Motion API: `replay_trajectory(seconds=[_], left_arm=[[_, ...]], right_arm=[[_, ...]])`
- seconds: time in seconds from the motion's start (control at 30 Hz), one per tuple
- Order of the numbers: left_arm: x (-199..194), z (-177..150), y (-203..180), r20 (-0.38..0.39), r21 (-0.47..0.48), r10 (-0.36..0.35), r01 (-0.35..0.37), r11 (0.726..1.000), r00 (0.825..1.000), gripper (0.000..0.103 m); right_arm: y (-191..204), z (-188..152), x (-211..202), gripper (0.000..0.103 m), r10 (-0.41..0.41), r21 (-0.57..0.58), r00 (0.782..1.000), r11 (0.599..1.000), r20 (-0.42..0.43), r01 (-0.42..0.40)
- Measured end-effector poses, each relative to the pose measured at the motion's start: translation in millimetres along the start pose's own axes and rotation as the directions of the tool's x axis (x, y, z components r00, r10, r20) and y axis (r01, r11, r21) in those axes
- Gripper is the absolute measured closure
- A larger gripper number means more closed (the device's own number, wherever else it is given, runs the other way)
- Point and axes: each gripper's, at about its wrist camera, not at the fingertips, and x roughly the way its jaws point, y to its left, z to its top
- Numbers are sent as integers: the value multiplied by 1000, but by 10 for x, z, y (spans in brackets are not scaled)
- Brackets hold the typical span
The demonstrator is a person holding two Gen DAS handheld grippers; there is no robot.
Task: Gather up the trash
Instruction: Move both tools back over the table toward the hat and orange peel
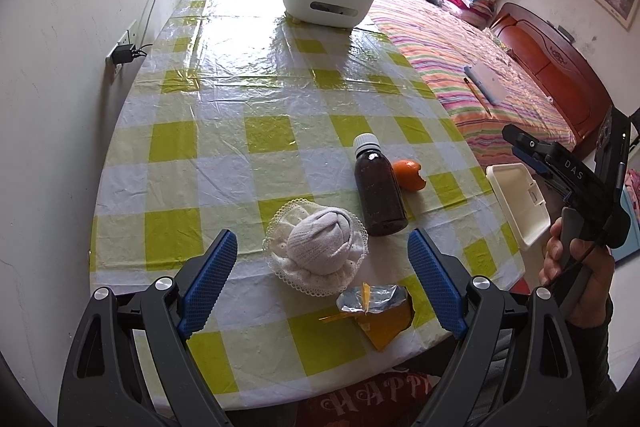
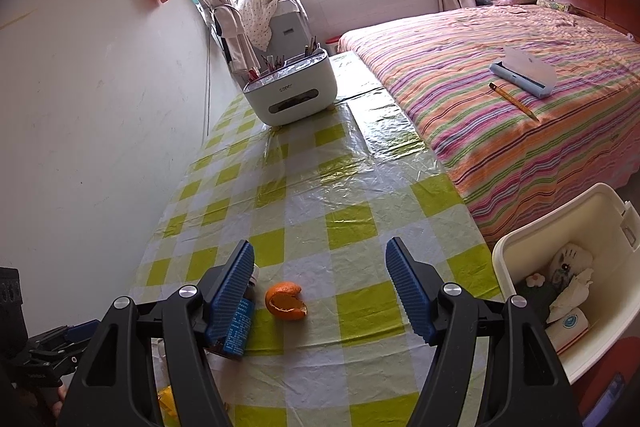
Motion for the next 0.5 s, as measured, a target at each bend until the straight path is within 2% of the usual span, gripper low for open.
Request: replay_trajectory(seconds=[0.23, 0.5], left_arm=[[168, -70, -62, -64, 30, -13, 15, 999, 998, 17], [435, -75, -134, -139, 21, -6, 9, 1000, 990, 17]], right_arm=[[115, -54, 81, 36, 11, -42, 999, 999, -40, -13], [199, -102, 196, 36, 33, -56, 995, 998, -96, -38]])
